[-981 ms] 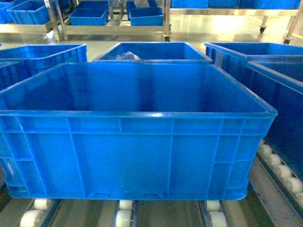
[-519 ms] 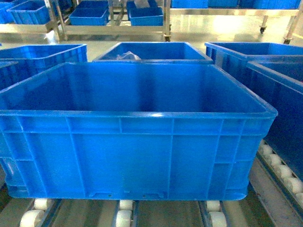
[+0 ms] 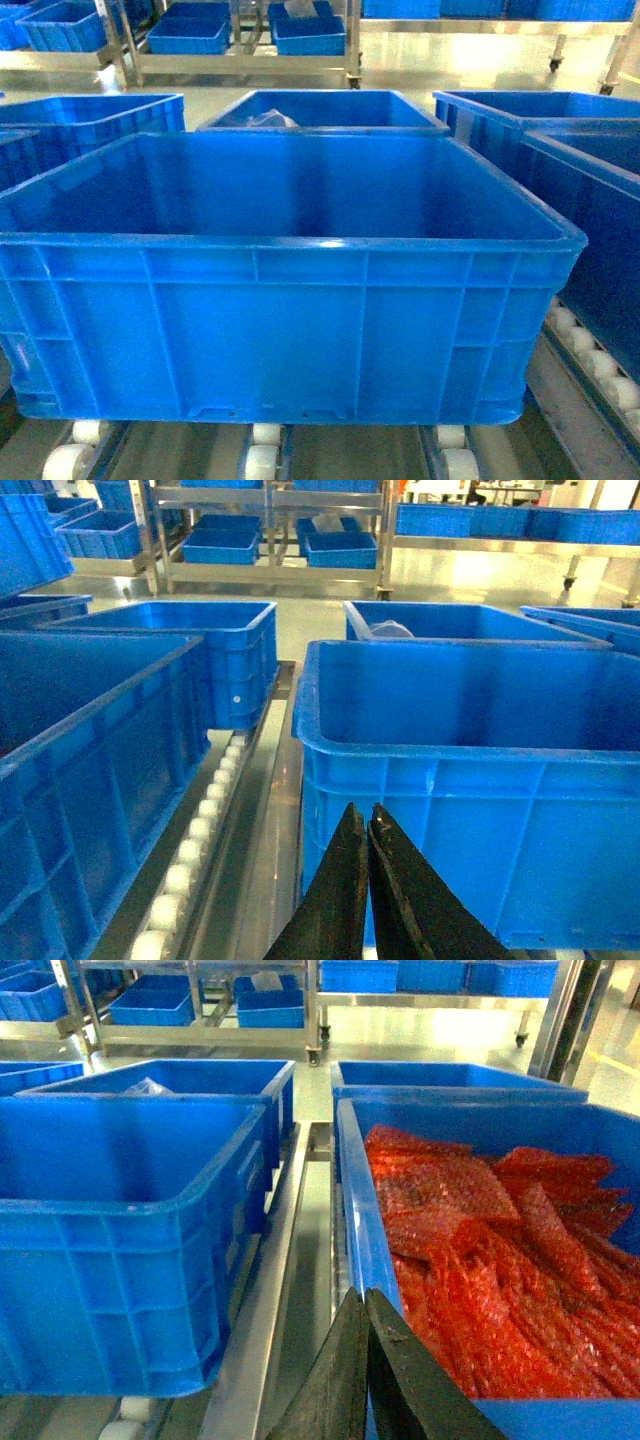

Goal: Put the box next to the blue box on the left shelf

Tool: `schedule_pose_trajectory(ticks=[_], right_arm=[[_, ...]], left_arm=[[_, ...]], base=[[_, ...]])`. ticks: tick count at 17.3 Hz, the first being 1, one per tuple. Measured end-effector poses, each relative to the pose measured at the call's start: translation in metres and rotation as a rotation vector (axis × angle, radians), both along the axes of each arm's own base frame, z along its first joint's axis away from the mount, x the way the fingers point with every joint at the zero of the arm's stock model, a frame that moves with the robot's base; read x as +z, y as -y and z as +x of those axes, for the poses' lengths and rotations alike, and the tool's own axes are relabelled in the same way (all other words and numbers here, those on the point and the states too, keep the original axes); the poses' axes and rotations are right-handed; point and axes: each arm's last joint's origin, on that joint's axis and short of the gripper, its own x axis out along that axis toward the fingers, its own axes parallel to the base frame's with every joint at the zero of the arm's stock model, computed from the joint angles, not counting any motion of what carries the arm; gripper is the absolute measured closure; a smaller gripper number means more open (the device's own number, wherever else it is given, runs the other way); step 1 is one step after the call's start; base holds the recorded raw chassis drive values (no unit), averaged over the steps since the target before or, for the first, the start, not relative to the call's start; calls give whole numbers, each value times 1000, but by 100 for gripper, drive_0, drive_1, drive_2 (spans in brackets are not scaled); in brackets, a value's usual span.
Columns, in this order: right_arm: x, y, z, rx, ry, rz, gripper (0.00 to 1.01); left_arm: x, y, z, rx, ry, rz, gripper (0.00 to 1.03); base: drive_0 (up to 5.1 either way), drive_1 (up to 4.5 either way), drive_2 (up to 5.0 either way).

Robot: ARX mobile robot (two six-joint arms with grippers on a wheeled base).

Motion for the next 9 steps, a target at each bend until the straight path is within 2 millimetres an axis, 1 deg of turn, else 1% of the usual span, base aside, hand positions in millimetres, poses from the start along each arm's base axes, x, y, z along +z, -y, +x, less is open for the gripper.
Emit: schedule_pose_trajectory(ticks=[1,2,3,4,5,9], right_arm=[[2,0,-5,-3,37,0,99],[5,0,-5,-3,54,0,99],[2,0,-5,-1,38,0,99],[3,0,-5,-1,41,0,99],[3,0,-5,-1,40,0,88],[3,0,-5,-1,41,0,37]], left_arm=[[1,0,0,-2,13,0,101],[1,0,0,-2,7,0,101],[1,0,0,-1,9,0,101],[1,0,0,-2,8,0,99],[1,0,0,-1,8,0,87],[1,0,0,-1,8,0,36]], base=[[0,0,0],[0,0,0],[0,0,0],[0,0,0],[0,0,0],[0,0,0]])
